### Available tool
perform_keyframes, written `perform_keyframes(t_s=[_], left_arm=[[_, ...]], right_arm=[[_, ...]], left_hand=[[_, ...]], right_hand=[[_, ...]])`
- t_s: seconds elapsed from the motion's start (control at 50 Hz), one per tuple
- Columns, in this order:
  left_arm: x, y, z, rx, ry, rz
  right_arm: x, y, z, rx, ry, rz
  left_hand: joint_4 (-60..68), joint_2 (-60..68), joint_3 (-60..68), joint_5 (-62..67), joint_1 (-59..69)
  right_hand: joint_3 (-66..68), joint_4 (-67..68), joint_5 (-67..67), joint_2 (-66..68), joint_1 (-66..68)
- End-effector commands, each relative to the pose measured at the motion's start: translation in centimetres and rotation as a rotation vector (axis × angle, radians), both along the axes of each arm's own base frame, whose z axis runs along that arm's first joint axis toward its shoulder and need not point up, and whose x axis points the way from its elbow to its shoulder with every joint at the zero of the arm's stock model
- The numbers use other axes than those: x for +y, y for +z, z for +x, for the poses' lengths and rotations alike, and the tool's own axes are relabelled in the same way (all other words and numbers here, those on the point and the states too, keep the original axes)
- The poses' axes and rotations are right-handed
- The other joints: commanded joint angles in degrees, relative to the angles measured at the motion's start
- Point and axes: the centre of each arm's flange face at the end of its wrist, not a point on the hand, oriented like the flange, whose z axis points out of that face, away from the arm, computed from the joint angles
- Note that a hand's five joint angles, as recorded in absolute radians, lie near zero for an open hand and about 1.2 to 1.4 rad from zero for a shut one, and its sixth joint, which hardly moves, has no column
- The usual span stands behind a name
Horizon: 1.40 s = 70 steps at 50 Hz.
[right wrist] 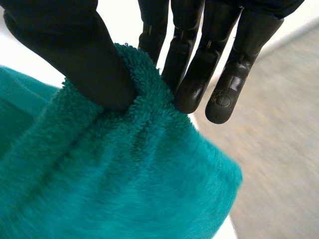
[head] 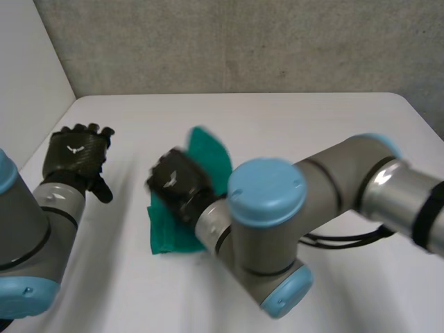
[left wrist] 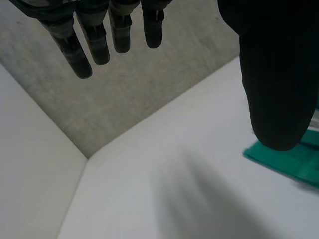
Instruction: Fold the towel.
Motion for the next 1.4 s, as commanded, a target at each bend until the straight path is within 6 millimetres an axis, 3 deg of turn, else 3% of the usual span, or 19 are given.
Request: perform_keyframes(t_s=[0.02,0.04,0.12,0.18,0.22,0.3,0.48,0.64,0.72,0.76,0.84,0.86,0.9,0.92,0.94,1.0,1.04,1.16,1.4], left_arm=[[-0.4,1.0,-0.3,0.048,-0.004,-0.032],[-0.4,1.1,-0.4,0.053,-0.01,-0.036],[-0.4,1.7,-1.8,0.11,-0.059,-0.048],[-0.1,1.5,-3.0,0.15,-0.111,-0.03],[0.2,0.7,-4.3,0.181,-0.165,0.006],[0.5,-1.2,-5.9,0.205,-0.22,0.083],[1.1,-6.7,-5.8,0.092,-0.154,0.317],[1.3,-7.4,-4.4,0.037,-0.062,0.377],[1.4,-5.1,-4.6,0.066,-0.089,0.323],[1.5,-3.9,-4.8,0.085,-0.111,0.295],[1.5,-1.9,-5.2,0.113,-0.148,0.249],[1.2,1.9,-5.7,0.166,-0.189,0.154],[1.2,4.7,-5.7,0.202,-0.207,0.091],[1.2,4.7,-5.7,0.202,-0.207,0.09],[1.4,8.2,-5.3,0.241,-0.211,0.023],[1.3,11.3,-4.5,0.279,-0.2,-0.016],[1.1,13.7,-3.5,0.317,-0.182,-0.027],[1.1,16.2,-1.9,0.396,-0.203,0.011],[2.0,15.9,-1.8,0.415,-0.221,0.031]], right_arm=[[0.6,-3.1,0.4,0.053,0.057,0.071],[-0.3,-2.8,0.1,0.04,-0.005,0.068],[-1.8,-0.5,-0.5,-0.058,-0.133,0.096],[-5.2,1.8,-2.4,-0.236,-0.269,0.245],[-5.8,2.0,-2.8,-0.266,-0.288,0.285],[-7.2,1.6,-4.0,-0.32,-0.321,0.469],[-7.8,-4.9,-4.3,-0.099,-0.411,0.717],[-8.6,-3.4,-4.4,-0.117,-0.433,0.71],[-8.7,1.0,-4.6,-0.199,-0.414,0.647],[-8.7,1.9,-4.7,-0.22,-0.415,0.635],[-10.1,7.1,-6.9,-0.383,-0.52,0.535],[-10.4,9.3,-8.0,-0.452,-0.567,0.485],[-10.7,11.7,-9.7,-0.525,-0.621,0.417],[-10.9,13.7,-11.3,-0.585,-0.671,0.36],[-11.0,14.6,-12.2,-0.614,-0.694,0.332],[-11.0,17.2,-15.0,-0.671,-0.755,0.252],[-11.0,17.7,-16.1,-0.666,-0.779,0.228],[-10.4,18.0,-18.5,-0.607,-0.818,0.195],[-9.8,18.4,-19.1,-0.552,-0.703,0.245]], left_hand=[[-1.0,-1.02,-1.59,-2.12,-0.46],[-1.0,-1.02,-1.59,-2.12,-0.46],[-0.66,-0.69,-1.26,-1.79,-0.12],[-0.49,-0.52,-1.09,-1.62,0.05],[-0.16,-0.18,-0.75,-1.28,0.38],[0.52,0.49,-0.08,-0.61,1.06],[0.85,0.83,0.26,-0.27,1.39],[0.35,0.32,-0.25,-0.78,0.89],[0.18,0.16,-0.42,-0.94,0.72],[0.18,0.16,-0.42,-0.94,0.72],[0.18,0.16,-0.42,-0.94,0.72],[0.51,0.49,-0.08,-0.61,1.05],[0.68,0.66,0.09,-0.44,1.22],[0.68,0.66,0.09,-0.44,1.22],[0.68,0.66,0.09,-0.44,1.22],[0.85,0.83,0.26,-0.27,1.39],[0.85,0.83,0.26,-0.27,1.39],[0.85,0.83,0.25,-0.27,1.39],[-0.32,-0.35,-0.92,-1.45,0.22]], right_hand=[[-41.75,-42.27,-40.29,-41.68,-28.25],[-57.19,-57.71,-55.73,-57.12,-43.69],[-57.6,-58.12,-56.14,-57.53,-44.1],[-57.6,-58.12,-56.14,-57.53,-44.1],[-57.6,-58.12,-56.14,-57.53,-44.1],[-57.6,-58.12,-56.14,-57.53,-44.1],[-57.6,-58.12,-56.14,-57.53,-44.1],[-57.6,-58.12,-56.14,-57.53,-44.1],[-57.6,-58.12,-56.14,-57.53,-44.1],[-57.6,-58.12,-56.14,-57.53,-44.1],[-57.6,-58.12,-56.14,-57.53,-44.1],[-57.6,-58.12,-56.14,-57.53,-44.1],[-57.6,-58.12,-56.14,-57.53,-44.1],[-57.6,-58.12,-56.14,-57.53,-44.1],[-57.6,-58.12,-56.14,-57.53,-44.1],[-57.6,-58.12,-56.14,-57.53,-44.1],[-57.6,-58.12,-56.14,-57.53,-44.1],[-57.6,-58.12,-56.14,-57.53,-44.1],[-57.6,-58.12,-56.14,-57.53,-44.1]])
